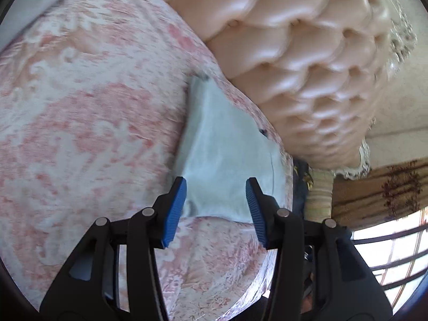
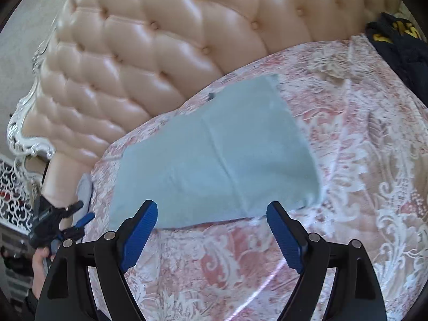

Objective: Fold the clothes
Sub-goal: 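Position both open grippers at the edge of the folded shirt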

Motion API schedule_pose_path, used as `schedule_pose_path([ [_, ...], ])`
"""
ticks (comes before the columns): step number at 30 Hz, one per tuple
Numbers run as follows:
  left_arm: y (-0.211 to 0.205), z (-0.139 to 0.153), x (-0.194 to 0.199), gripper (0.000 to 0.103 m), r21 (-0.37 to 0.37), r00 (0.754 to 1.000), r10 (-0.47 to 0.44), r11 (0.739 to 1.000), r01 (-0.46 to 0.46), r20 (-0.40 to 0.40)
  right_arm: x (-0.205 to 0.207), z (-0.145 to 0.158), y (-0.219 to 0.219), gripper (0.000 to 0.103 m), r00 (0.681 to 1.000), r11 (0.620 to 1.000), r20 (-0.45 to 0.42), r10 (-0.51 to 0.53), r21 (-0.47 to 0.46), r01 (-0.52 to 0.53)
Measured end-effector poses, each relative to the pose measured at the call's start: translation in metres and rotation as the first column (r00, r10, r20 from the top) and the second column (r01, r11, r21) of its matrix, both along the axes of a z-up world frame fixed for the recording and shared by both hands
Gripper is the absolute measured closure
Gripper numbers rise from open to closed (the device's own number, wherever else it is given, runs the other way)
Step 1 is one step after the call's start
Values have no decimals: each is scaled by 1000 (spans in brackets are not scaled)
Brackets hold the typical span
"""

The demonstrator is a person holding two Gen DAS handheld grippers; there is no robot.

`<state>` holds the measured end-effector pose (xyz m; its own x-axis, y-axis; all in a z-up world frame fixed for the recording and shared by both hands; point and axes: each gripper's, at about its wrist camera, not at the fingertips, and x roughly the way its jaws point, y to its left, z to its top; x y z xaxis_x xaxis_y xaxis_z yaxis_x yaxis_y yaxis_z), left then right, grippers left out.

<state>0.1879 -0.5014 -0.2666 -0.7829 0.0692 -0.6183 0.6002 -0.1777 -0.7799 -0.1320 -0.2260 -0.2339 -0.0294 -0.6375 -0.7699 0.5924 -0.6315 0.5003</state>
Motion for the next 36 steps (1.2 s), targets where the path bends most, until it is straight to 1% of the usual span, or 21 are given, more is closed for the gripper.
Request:
schedule_pose_path([
  [1,2,-2,-9,53,-5,1000,-9,1000,10,12,4,0,-4,18,1000,1000,-10,16,1,-16],
  [2,4,-2,-19,53,-20,999,-24,999,24,24,7,-1,-10,18,999,999,-47,26,26,-25],
  [4,10,0,-38,53,-89,996,-66,994,71,63,12,-4,-22,18,991,996,-121,50,78,-41],
  [6,16,2,-56,53,-181,986,-92,976,117,141,12,-4,-33,18,974,992,-216,73,117,-49],
  [7,19,0,-65,53,-210,978,-111,967,148,179,12,-5,-38,17,964,990,-250,87,133,-55],
  [8,23,-3,-73,53,-232,965,-126,956,181,230,11,-8,-42,14,957,987,-271,102,144,-65],
  [9,26,-10,-79,53,-244,942,-137,945,217,307,9,-12,-47,8,951,984,-286,119,164,-74],
  [10,30,-15,-85,53,-260,919,-145,932,251,365,6,-20,-51,6,948,976,-291,132,208,-71],
  [12,41,-17,-92,53,-318,896,-158,897,306,416,-1,-36,-51,3,952,954,-272,137,296,-53],
  [14,51,-18,-97,53,-359,877,-156,869,341,455,-4,-48,-45,3,961,955,-240,139,289,-66],
  [15,55,-18,-99,53,-375,871,-149,859,349,469,-4,-53,-42,2,961,956,-235,143,283,-73],
  [17,60,-19,-97,53,-398,864,-135,845,356,486,5,-57,-41,1,941,951,-284,187,294,-100],
  [21,68,-20,-96,53,-437,836,-125,805,401,535,14,-59,-42,0,921,940,-328,211,325,-100],
  [24,71,-22,-99,53,-460,822,-119,780,425,557,10,-59,-37,0,930,950,-313,194,295,-99],
  [27,79,-18,-100,53,-485,806,-105,751,448,582,12,-58,-41,0,923,941,-318,215,321,-109],
  [28,83,-14,-100,53,-498,805,-100,739,454,585,12,-55,-42,0,923,939,-319,215,329,-105],
  [30,87,-4,-100,53,-540,821,-93,711,451,563,16,-41,-43,0,903,945,-374,210,315,-89],
  [32,84,-1,-102,53,-554,831,-86,706,441,550,20,-27,-43,0,881,951,-428,203,300,-74],
  [33,83,0,-104,53,-564,833,-81,699,439,548,21,-20,-46,0,861,959,-467,200,272,-75],
  [35,81,-2,-112,53,-588,824,-66,668,456,563,18,-14,-52,0,837,969,-515,184,239,-66],
  [36,79,-5,-115,53,-591,819,-66,660,464,571,14,-13,-56,0,831,971,-527,177,231,-61],
])
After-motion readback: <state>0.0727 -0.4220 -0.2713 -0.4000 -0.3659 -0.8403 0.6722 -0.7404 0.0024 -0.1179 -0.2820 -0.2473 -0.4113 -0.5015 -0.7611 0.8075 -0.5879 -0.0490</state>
